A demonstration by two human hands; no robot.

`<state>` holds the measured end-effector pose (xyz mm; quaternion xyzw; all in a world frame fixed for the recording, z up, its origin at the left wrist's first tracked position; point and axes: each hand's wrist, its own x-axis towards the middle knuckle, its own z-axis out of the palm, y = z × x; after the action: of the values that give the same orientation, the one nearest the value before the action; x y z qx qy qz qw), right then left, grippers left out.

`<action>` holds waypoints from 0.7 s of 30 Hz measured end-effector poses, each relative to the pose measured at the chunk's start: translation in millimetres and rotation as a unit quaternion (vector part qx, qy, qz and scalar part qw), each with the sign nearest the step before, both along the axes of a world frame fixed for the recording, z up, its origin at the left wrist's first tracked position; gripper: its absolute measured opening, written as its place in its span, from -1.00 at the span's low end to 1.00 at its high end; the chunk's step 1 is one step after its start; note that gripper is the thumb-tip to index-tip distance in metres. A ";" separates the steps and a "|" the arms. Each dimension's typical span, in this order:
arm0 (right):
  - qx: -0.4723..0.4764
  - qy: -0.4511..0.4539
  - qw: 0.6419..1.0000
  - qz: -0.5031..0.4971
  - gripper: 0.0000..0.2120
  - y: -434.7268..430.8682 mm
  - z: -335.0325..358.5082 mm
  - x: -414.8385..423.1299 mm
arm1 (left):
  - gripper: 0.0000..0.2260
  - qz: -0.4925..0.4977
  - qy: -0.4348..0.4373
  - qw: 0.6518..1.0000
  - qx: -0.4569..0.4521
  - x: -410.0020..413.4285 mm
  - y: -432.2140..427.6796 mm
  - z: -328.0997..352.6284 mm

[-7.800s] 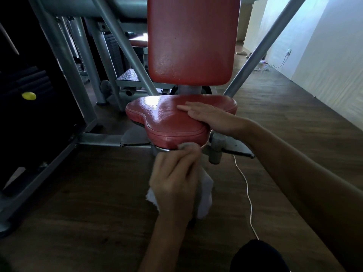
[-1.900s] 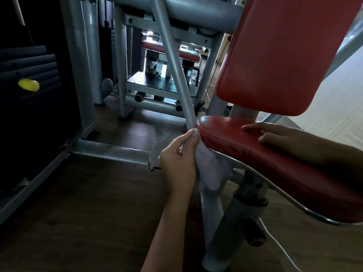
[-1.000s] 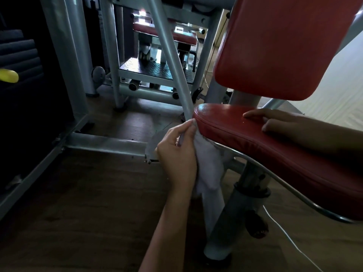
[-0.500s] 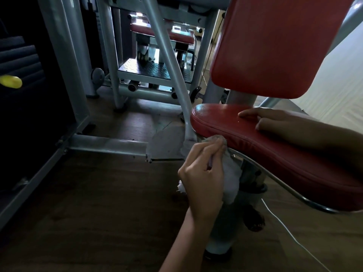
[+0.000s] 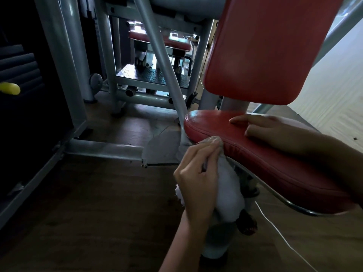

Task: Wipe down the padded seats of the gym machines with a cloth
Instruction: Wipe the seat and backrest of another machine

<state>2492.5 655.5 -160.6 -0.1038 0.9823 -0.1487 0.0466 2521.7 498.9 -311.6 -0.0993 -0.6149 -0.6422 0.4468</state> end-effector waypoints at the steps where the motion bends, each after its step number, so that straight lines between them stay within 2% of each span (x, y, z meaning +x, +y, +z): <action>1: -0.006 0.008 1.000 0.001 -0.63 -3.3 3.7 2.9 | -0.84 -0.014 0.010 1.000 0.012 1.8 -3.7 2.4; 4: -0.003 0.003 1.000 0.005 -0.60 -6.9 7.0 6.8 | -0.84 -0.024 0.000 1.000 0.009 7.6 -9.2 11.8; 7: 0.045 -0.010 0.999 0.015 -0.59 -10.0 11.5 5.2 | -0.84 -0.016 -0.037 0.999 0.019 2.5 -21.4 10.5; 11: 0.048 -0.023 0.998 0.017 -0.70 -23.5 7.0 -22.4 | -0.87 0.008 -0.113 0.986 0.123 -19.8 -51.4 11.0; 13: 0.057 -0.026 0.998 0.032 -0.58 -32.2 0.2 -34.0 | -0.88 -0.033 -0.122 0.979 0.157 -38.6 -65.1 16.4; 16: 0.074 -0.035 0.996 0.028 -0.25 -31.4 -6.2 -43.3 | -0.88 -0.096 -0.120 0.979 0.133 -65.1 -75.1 24.3; 17: 0.070 -0.039 0.996 0.027 -0.21 -27.6 -8.3 -46.5 | -0.88 -0.103 -0.119 0.979 0.128 -69.9 -73.8 24.9; 19: 0.072 -0.044 0.996 0.023 -0.25 -24.0 -9.8 -50.4 | -0.86 -0.110 -0.118 0.976 0.143 -71.1 -65.0 21.8; 21: 0.083 -0.047 0.995 0.018 -0.37 -24.3 -11.5 -51.7 | -0.81 -0.126 -0.121 0.969 0.175 -62.3 -51.2 14.3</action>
<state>2440.8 631.2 -172.1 -0.1097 0.9860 -0.0702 0.1040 2459.4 447.8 -297.3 -0.0176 -0.5250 -0.7984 0.2945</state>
